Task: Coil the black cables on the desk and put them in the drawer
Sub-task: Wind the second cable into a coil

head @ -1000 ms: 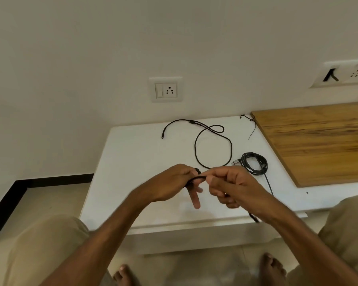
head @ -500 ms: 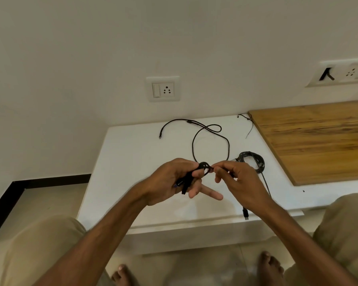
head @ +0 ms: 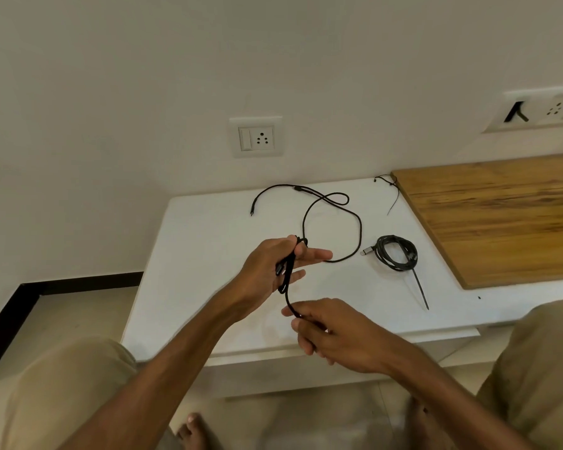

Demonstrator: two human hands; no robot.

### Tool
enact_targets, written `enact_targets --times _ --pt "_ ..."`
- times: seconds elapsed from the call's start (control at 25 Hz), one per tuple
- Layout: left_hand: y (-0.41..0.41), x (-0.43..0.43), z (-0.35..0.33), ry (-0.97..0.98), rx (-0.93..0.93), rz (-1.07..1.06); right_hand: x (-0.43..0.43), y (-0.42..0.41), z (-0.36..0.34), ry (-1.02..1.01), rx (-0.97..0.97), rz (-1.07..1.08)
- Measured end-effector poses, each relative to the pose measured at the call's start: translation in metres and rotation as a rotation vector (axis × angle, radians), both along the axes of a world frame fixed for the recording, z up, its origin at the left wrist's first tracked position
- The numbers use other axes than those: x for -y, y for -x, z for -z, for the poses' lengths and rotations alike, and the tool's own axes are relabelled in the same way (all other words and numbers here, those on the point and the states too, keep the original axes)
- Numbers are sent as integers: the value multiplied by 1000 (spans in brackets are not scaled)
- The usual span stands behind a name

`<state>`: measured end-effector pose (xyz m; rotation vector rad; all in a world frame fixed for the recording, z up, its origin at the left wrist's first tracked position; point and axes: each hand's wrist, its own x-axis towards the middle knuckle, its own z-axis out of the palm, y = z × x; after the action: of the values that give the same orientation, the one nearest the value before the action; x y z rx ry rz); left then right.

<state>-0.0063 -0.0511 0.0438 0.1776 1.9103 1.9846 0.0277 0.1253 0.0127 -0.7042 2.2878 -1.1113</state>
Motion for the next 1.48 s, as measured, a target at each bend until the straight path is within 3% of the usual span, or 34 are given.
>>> enact_targets --times 0.28,0.44,0.6,1.0,1.12,1.32,1.48 --pt "-6 -16 3 402 -12 13 -17 6 -17 -3 -269 -38" --pt "-6 -15 11 492 -77 122 -21 13 -15 93 -343 51" --pt "-14 -20 4 362 28 265 -30 20 -17 164 -449 169" --pt "-8 -16 1 148 243 218 -33 32 -8 282 -493 375" --pt "-9 -18 -1 3 324 230 -34 39 -3 370 -262 390" --pt "-8 -20 0 -377 502 84 -12 20 -4 623 349 464" --pt "-3 -21 2 -550 559 -99 -11 20 -5 753 600 536"
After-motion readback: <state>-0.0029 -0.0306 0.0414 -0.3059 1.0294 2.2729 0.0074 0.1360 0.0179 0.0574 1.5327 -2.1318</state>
